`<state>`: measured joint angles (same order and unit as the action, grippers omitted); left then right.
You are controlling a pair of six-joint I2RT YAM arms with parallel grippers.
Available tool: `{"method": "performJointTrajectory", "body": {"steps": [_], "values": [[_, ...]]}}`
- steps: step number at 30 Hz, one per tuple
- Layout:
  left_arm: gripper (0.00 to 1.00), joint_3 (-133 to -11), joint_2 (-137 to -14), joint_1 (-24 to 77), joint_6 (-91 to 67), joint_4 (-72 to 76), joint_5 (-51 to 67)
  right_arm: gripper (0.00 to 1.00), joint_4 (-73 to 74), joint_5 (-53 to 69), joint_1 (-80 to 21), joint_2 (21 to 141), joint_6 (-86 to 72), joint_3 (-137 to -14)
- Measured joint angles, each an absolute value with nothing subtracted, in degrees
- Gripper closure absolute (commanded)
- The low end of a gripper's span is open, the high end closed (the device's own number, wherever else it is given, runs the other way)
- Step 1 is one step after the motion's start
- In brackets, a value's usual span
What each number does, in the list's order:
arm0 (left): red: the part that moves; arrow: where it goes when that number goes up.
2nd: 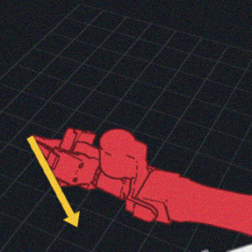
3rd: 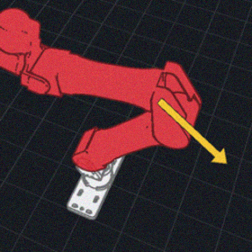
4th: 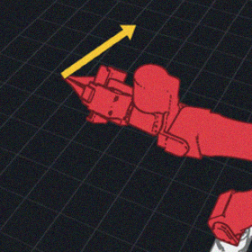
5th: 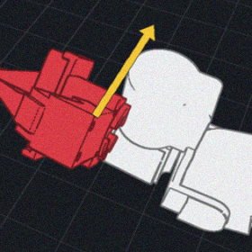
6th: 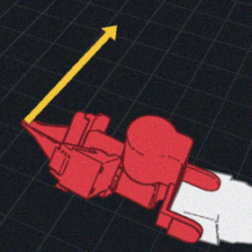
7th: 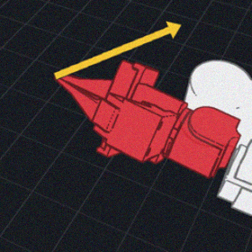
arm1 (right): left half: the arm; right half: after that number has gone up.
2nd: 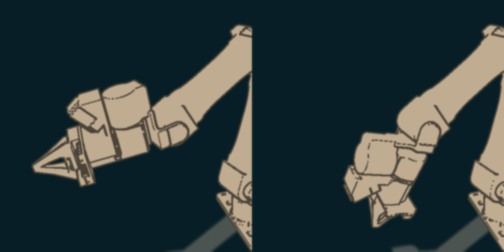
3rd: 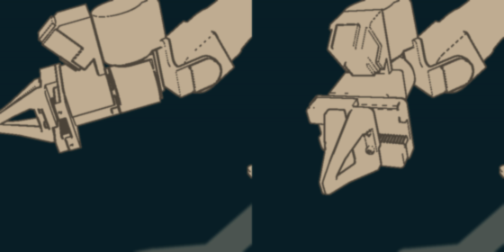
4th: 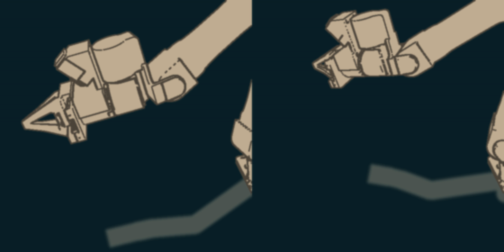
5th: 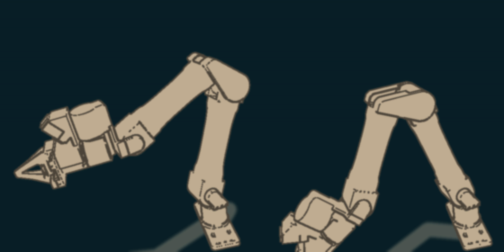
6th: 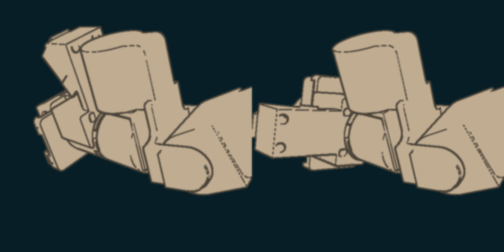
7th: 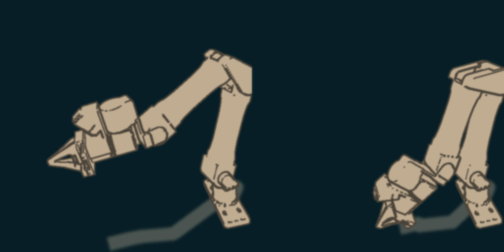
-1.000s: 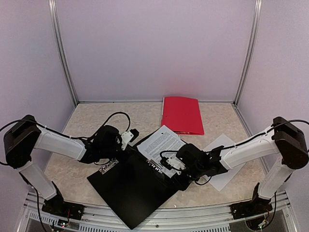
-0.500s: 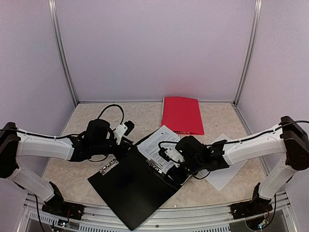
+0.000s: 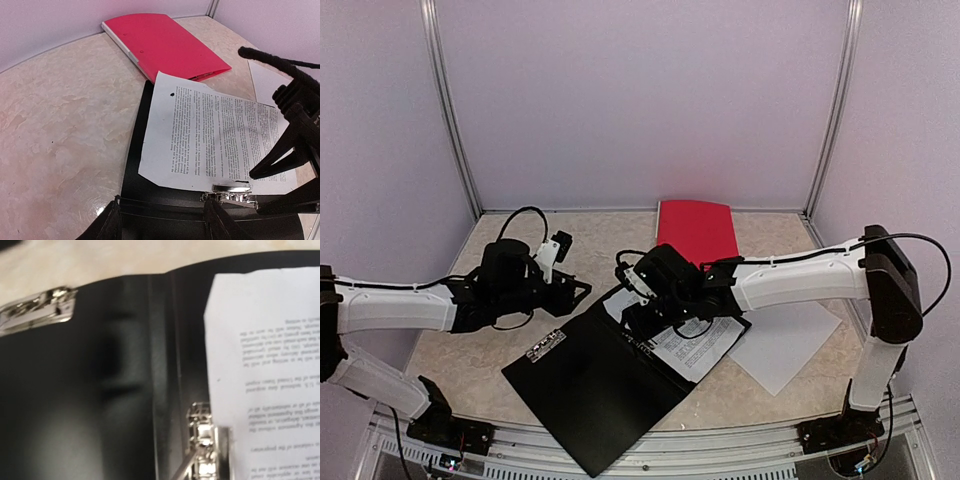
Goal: Put the files into the folder
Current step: Clamp the file at the center of the board.
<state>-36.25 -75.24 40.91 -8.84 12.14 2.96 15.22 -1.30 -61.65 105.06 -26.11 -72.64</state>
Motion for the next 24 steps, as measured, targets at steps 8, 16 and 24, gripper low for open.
{"method": "performJointTrajectory", "body": {"steps": [8,16,24], "values": [[0.39,-34.8,-73.8,40.4,-10.3,11.9,-1.3,0.54,20.3,-3.9,-62.2,108.6,-28.9,-76.4],[0.36,-37.5,-78.3,40.1,-11.4,10.8,-2.0,0.43,20.5,-3.8,-63.0,106.9,-30.0,-72.6],[0.36,-40.7,-82.8,39.9,-12.2,10.5,-2.2,0.43,20.6,-4.1,-64.4,106.8,-29.8,-72.8]]}}
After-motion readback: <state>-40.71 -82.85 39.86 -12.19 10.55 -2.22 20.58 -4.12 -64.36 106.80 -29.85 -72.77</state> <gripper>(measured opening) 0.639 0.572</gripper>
